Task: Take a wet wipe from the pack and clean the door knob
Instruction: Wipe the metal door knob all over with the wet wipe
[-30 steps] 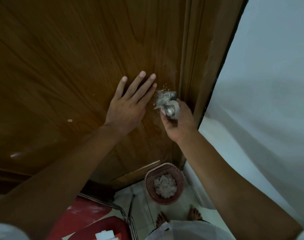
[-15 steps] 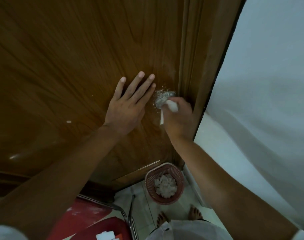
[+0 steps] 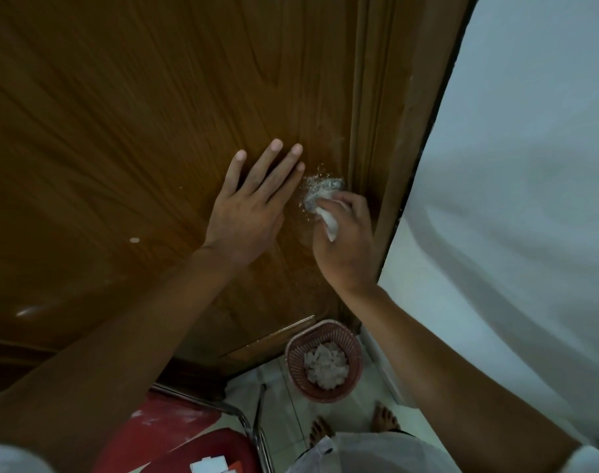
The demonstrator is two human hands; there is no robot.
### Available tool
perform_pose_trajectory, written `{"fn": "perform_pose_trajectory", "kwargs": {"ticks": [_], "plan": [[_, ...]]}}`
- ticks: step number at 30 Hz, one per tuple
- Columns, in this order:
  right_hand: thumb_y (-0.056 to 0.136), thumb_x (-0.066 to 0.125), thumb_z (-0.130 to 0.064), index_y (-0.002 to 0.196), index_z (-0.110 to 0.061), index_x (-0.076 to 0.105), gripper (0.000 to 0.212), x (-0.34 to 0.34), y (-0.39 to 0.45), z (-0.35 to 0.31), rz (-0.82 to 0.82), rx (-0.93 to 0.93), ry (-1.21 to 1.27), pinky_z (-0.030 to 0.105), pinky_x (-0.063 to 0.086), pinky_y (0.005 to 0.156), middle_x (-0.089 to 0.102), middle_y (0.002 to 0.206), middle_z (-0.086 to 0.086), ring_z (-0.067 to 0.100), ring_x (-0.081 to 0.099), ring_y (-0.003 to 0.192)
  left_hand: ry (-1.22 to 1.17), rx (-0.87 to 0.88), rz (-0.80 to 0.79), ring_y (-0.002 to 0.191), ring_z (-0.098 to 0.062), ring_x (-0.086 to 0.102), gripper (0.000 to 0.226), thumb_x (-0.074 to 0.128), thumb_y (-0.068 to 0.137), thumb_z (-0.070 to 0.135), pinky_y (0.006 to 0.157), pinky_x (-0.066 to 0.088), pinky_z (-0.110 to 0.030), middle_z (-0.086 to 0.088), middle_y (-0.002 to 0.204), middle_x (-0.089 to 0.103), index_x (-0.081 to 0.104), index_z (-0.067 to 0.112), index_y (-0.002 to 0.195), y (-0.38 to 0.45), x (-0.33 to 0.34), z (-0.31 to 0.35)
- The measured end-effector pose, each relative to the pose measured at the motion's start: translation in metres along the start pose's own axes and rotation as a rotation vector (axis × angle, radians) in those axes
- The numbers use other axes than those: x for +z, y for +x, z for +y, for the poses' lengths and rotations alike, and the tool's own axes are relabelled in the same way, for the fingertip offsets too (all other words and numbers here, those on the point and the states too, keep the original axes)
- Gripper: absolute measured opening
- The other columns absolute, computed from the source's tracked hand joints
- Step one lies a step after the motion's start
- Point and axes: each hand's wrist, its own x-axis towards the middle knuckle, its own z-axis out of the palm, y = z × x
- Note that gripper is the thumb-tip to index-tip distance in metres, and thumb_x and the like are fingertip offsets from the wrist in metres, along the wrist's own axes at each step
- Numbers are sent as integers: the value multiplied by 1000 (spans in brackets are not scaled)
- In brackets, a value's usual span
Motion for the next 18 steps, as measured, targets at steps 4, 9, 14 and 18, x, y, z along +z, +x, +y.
{"fn": "perform_pose_trajectory", "kwargs": {"ticks": [4,9,14,18], "plan": [[101,57,-20,122,-10,67,26,-3,5,-1,118,177,57,-6,39,75,63,123,8,-1,52,99,-9,4,-20,154,-28,15,58,49,103,19,123,7,-54,-6,167,20,32,13,157,0,-1,1],[101,55,-17,128,-10,68,30,0,-8,7,79,29,90,2,44,93,61,134,9,11,56,122,-9,-15,-27,154,-30,13,56,48,104,19,122,4,-56,-8,167,19,32,12,157,-1,1,5],[105,45,-9,136,-4,60,34,-2,-9,4,160,193,125,-7,35,86,60,136,11,-3,48,117,-99,14,0,153,-32,20,54,50,103,18,122,10,-58,-12,165,26,37,10,155,2,1,13],[100,51,1,129,-4,65,32,-1,-18,3,213,196,216,-4,40,88,57,129,13,4,52,114,-209,110,6,151,-32,26,49,48,105,20,122,15,-57,-13,162,33,42,7,152,7,7,21]]}}
